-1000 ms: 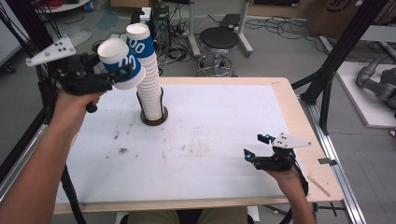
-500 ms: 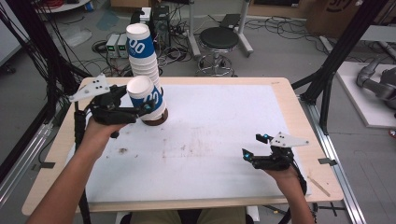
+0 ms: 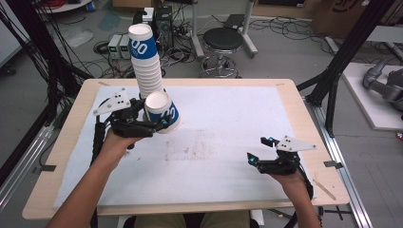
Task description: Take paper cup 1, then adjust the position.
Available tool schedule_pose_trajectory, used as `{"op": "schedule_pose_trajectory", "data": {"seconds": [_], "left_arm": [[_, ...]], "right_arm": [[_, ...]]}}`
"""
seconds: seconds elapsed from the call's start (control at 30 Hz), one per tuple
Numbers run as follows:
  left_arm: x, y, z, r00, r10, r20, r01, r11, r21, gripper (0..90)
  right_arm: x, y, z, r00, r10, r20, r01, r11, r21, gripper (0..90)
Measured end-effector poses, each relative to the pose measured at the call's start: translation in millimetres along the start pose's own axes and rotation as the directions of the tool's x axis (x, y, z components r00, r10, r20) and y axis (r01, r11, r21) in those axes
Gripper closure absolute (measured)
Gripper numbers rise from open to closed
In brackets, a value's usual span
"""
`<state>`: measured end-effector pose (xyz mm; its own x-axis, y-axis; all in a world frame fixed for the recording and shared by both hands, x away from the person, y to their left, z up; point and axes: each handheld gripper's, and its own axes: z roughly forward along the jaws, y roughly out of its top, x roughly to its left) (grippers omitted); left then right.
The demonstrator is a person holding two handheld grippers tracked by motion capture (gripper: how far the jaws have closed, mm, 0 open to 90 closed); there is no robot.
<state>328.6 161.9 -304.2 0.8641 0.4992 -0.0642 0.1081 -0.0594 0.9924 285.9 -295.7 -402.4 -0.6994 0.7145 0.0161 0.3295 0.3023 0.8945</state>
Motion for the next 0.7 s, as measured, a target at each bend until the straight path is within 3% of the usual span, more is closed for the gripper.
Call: {"op": "schedule_pose_trajectory", "data": {"seconds": [0.13, 0.2, 0.53, 0.7], "left_arm": [[-1.4, -3.7, 4.0, 0.9999, -0.007, 0.012, 0.007, 1.0, 0.003, 26.0], [-2.7, -6.2, 6.5, 0.9997, -0.006, 0.023, 0.006, 1.0, 0.007, 26.0], [-8.1, -24.2, 18.8, 0.9972, -0.016, 0.073, 0.014, 0.9994, 0.033, 26.0], [-14.5, -30.9, 22.6, 0.9947, -0.014, 0.102, 0.01, 0.9993, 0.037, 26.0]], "right_arm": [[-0.7, -0.5, -1.1, 1.0, 0.005, 0.0, -0.005, 1.0, -0.006, 19.0], [0.6, 0.8, -0.5, 0.9992, 0.014, -0.039, -0.015, 1.0, -0.013, 19.0], [8.6, 6.4, 8.6, 0.996, -0.003, -0.089, 0.003, 1.0, -0.008, 19.0], [14.7, 12.8, 16.6, 0.9916, -0.014, -0.128, 0.01, 0.999, -0.031, 19.0]]}}
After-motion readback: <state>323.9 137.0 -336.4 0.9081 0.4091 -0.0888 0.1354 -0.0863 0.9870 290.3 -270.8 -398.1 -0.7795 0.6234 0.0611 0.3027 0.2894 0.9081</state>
